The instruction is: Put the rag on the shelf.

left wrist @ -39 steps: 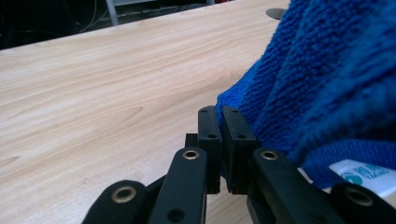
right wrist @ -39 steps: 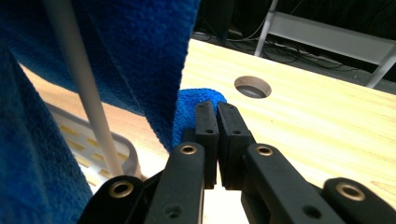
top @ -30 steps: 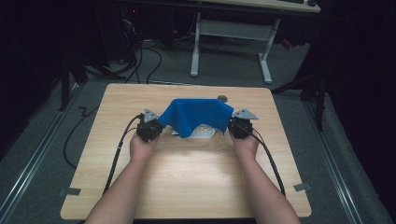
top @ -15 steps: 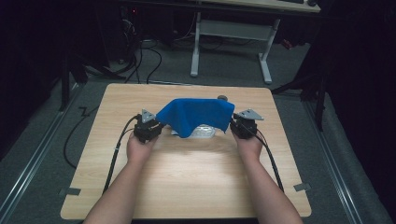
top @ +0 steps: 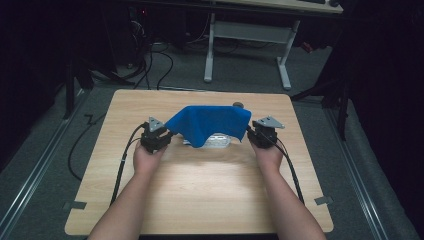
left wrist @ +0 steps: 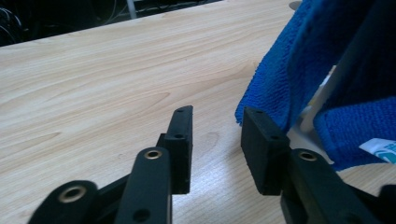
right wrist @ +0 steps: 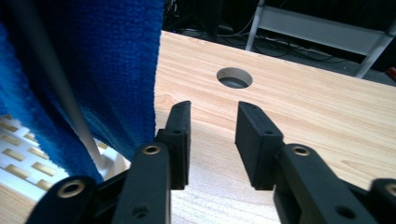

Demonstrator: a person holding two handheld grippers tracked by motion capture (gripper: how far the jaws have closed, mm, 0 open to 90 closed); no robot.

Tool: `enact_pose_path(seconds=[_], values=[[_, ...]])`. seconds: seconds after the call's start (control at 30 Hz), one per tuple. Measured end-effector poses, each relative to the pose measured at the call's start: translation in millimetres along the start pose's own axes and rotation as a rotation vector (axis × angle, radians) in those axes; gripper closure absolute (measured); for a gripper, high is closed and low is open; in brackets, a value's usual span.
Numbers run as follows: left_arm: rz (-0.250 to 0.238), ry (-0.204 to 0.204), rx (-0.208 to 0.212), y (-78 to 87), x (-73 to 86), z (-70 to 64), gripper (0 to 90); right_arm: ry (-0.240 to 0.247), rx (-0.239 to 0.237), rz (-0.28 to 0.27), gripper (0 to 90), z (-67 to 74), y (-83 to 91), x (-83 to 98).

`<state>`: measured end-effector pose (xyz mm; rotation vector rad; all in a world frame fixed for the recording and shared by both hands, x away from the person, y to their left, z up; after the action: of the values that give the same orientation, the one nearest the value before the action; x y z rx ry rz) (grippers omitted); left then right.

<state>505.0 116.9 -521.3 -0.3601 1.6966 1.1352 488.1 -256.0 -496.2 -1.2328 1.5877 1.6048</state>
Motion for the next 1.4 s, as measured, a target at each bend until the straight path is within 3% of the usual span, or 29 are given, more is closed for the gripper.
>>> enact_pose_path(seconds=[0.27, 0.43, 0.5, 0.63, 0.8, 0.9, 1.0, 1.13, 1.33, 1.4], values=[[-0.028, 0.020, -0.006, 8.8, -0.6, 4.9, 59.4, -0.018, 0.003, 0.003, 59.2, -5.6, 2.6, -0.8], [-0.013, 0.014, -0.004, 17.0, -0.7, 5.5, 58.0, -0.010, -0.002, 0.003, 57.0, -6.1, 8.5, -1.6], [-0.034, 0.020, -0.005, 22.2, 0.5, 5.6, 57.9, -0.011, -0.008, 0.000, 56.5, -6.2, 12.3, -1.8], [-0.040, 0.035, -0.009, 30.5, 6.0, 4.5, 57.8, -0.028, -0.004, -0.030, 55.6, -8.4, 22.8, 1.6], [-0.041, 0.040, -0.009, 41.3, 17.2, 0.4, 57.0, -0.023, -0.009, -0.018, 52.3, -9.2, 33.9, 8.5], [-0.040, 0.033, -0.003, 49.5, 25.2, -3.7, 56.4, -0.010, -0.012, -0.039, 51.2, -8.5, 44.0, 14.2], [-0.033, 0.035, 0.008, 57.8, 35.0, -8.4, 55.9, 0.007, -0.014, -0.011, 47.9, -6.6, 53.7, 20.3], [-0.014, 0.030, 0.013, 69.0, 46.2, -16.8, 55.7, 0.022, -0.014, -0.045, 46.7, -3.2, 70.6, 30.7], [-0.018, 0.022, 0.036, 90.6, 58.4, -35.7, 54.7, 0.043, -0.017, -0.043, 45.1, 3.3, 94.1, 49.1], [-0.011, -0.003, 0.039, 97.2, 63.8, -44.1, 54.1, 0.042, -0.016, -0.049, 45.0, 5.5, 102.7, 56.0]])
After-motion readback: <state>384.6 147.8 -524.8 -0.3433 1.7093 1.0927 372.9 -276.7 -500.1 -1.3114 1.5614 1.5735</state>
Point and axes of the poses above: each handheld gripper's, and its own axes: y roughly backward along the jaws, x roughly out of its underside, z roughly to its left, the point moved 2 cm from there along -y, roughly forward along the jaws, and after that the axes turned 5 degrees about x, right-handed, at the moved point
